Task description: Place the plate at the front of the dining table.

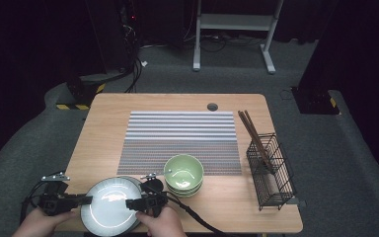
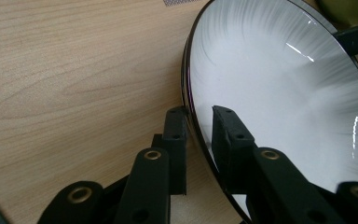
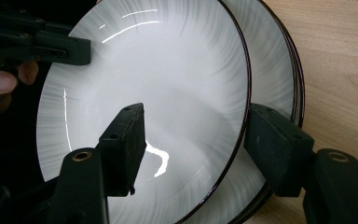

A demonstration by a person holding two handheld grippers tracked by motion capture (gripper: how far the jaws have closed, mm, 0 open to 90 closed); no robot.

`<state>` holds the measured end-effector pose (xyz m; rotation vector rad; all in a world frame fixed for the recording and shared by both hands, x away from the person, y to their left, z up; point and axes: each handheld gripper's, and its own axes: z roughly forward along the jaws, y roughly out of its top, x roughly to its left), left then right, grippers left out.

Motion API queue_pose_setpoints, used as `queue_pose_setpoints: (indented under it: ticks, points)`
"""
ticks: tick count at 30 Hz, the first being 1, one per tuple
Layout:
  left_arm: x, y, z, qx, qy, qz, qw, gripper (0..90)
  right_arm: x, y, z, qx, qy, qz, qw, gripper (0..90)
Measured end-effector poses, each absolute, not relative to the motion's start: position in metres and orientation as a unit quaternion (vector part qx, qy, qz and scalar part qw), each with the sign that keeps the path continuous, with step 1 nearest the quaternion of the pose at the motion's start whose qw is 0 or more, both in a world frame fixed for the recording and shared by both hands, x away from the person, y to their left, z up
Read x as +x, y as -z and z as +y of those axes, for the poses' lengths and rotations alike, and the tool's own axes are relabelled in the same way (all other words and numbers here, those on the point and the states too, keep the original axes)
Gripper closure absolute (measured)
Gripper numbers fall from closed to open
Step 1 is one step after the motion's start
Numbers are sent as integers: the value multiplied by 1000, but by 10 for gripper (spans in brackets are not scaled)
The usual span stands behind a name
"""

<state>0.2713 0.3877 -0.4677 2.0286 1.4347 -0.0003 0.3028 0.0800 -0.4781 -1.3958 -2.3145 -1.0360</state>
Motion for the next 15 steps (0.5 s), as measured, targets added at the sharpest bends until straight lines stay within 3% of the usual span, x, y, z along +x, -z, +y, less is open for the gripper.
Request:
queue_pose_setpoints:
  ticks: [10, 15]
  points:
    - [272, 467, 388, 777, -4, 541, 323, 756, 303, 479, 79, -462, 360, -801, 127, 347]
    - [272, 467, 389, 775, -4, 541, 325, 763, 302, 479, 79, -451, 359, -809, 115, 383]
